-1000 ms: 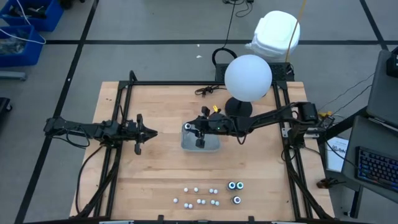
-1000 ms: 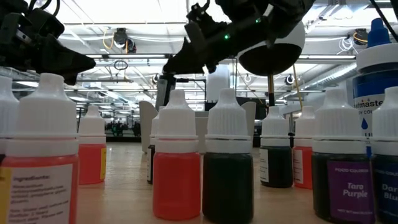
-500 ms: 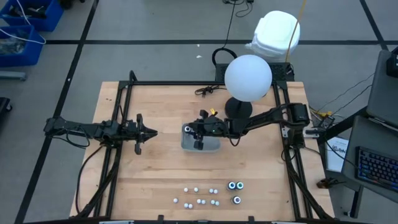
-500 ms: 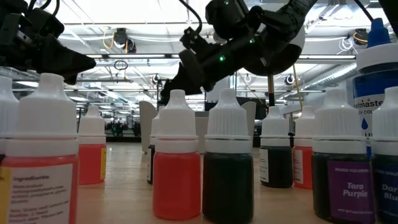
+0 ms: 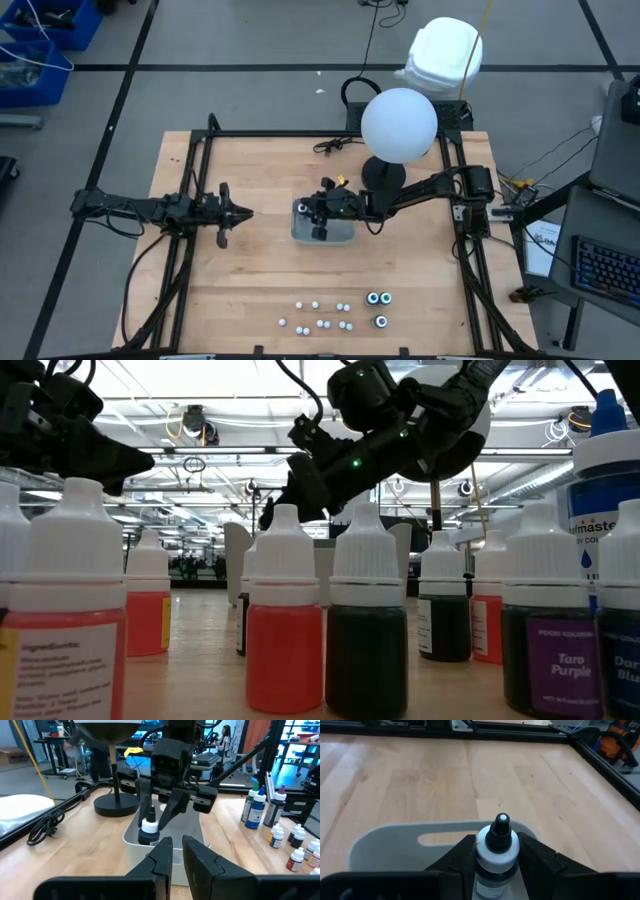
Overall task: Pick & Place food coloring
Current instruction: Put the big black food coloring bottle into the gray bin
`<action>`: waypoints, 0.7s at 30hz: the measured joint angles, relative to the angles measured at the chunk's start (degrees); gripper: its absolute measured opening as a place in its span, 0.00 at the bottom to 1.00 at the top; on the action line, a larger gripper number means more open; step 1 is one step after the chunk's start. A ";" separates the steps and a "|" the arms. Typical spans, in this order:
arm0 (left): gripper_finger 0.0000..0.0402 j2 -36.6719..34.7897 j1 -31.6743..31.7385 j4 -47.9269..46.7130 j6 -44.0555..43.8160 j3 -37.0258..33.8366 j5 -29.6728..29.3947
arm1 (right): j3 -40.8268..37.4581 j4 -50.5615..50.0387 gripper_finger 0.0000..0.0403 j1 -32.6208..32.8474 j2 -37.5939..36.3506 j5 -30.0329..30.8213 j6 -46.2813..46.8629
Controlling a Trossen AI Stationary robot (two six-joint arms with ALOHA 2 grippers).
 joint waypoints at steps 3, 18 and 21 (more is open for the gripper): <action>0.12 0.02 0.00 0.00 -0.02 0.00 -1.12 | 0.09 2.34 0.28 0.00 1.56 -0.99 0.21; 0.12 0.40 0.00 -0.22 -0.11 0.02 -1.58 | 0.19 4.55 0.33 -0.28 2.46 -0.97 -0.39; 0.12 0.39 0.00 -0.33 -0.43 0.04 -1.54 | 0.08 5.87 0.37 -0.33 2.63 -0.97 -0.36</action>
